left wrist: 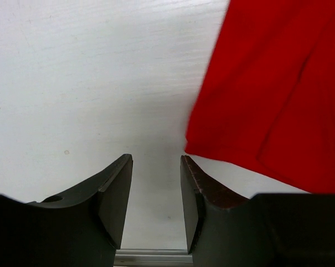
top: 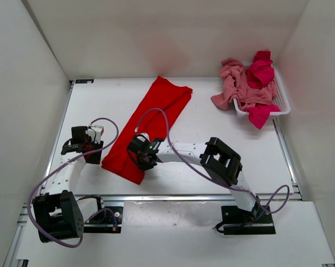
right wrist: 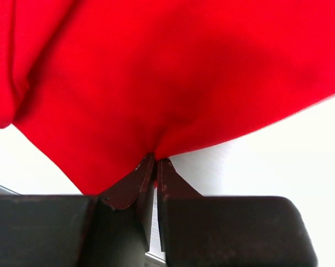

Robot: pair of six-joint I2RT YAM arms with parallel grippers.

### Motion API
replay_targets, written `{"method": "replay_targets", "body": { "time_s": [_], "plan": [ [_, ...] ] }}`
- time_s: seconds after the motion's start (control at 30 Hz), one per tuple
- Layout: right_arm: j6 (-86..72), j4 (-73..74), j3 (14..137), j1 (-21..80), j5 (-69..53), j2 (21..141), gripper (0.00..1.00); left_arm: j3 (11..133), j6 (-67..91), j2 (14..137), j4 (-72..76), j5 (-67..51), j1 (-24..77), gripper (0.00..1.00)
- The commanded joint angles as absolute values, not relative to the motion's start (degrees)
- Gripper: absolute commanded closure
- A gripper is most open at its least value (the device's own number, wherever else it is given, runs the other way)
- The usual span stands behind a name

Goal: Fold and stack the t-shirts
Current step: Rotate the tshirt 90 degrees, then grab the bottom of the folded rectangular tshirt with both arms

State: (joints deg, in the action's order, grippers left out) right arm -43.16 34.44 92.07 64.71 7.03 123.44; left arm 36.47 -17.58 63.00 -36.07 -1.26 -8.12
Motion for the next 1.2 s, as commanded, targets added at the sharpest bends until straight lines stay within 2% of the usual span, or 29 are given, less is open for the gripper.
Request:
{"method": "replay_targets", "body": {
  "time_s": [0.0, 0.3, 0.33, 0.37, 0.4, 0.47, 0.5, 0.63, 0.7, 0.77, 0.83, 0.87, 0.97, 1.03, 1.17],
  "plan": [
    [-39.12, 41.4, 79.05, 60.22, 11.24, 122.46, 1.0, 39.63, -19.07, 63.1, -37.0, -0.97, -5.38, 0.49],
    [-26.73, 34.38, 51.08, 52.13, 11.53, 101.18, 1.0, 46.49, -21.18, 67.41, -42.53, -0.17, 12.64, 0.48],
    [-26.02, 33.84, 48.72, 51.42, 10.99, 98.9, 0.97, 47.63, -21.27, 68.11, -43.24, -0.09, 15.61, 0.47],
    [-25.49, 33.75, 46.69, 50.55, 10.55, 97.49, 0.85, 48.42, -20.83, 68.99, -43.24, -0.09, 18.52, 0.47],
    [-25.05, 33.31, 45.97, 49.15, 9.15, 95.82, 0.79, 48.86, -20.4, 69.86, -43.85, -0.09, 19.68, 0.46],
    [-22.51, 32.52, 43.87, 46.94, 5.9, 93.53, 0.57, 51.4, -19.52, 71.62, -44.73, -1.92, 24.24, 0.46],
    [-21.63, 32.17, 43.68, 45.19, 4.5, 92.12, 0.5, 52.98, -17.6, 72.85, -44.82, -2.98, 25.3, 0.46],
    [-16.71, 34.27, 48.58, 40.26, 5.96, 88.77, 0.46, 56.25, -11.79, 78.04, -45.97, -11.31, 25.67, 0.46],
    [-13.2, 34.98, 53.59, 40.25, 8.77, 85.71, 0.41, 55.03, -6.01, 78.75, -44.92, -14.84, 25.49, 0.47],
    [-11.61, 34.46, 56.32, 41.12, 11.16, 82.89, 0.4, 51.6, -0.37, 78.4, -41.42, -19.84, 24.79, 0.47],
    [-11.33, 32.79, 58.27, 43.23, 13.35, 79.99, 0.43, 46.52, 8.13, 77.52, -38.24, -24.33, 23.04, 0.41],
    [-11.08, 31.57, 58.88, 44.9, 13.79, 79.63, 0.44, 45.71, 10.26, 77.08, -35.45, -27.65, 22.94, 0.29],
    [-14.67, 30.68, 60.38, 47.63, 11.26, 80.59, 0.45, 41.66, 18.53, 75.86, -30.08, -30.94, 24.34, 0.07],
    [-15.47, 28.93, 61.26, 50.35, 11.51, 82.87, 0.46, 41.74, 19.69, 75.5, -30.58, -24.21, 28.28, 0.03],
    [-16.25, 28.91, 61.78, 50.19, 13.87, 86.21, 0.45, 39.91, 19.6, 76.99, -31.38, -18.63, 29.53, 0.04]
  ]
}}
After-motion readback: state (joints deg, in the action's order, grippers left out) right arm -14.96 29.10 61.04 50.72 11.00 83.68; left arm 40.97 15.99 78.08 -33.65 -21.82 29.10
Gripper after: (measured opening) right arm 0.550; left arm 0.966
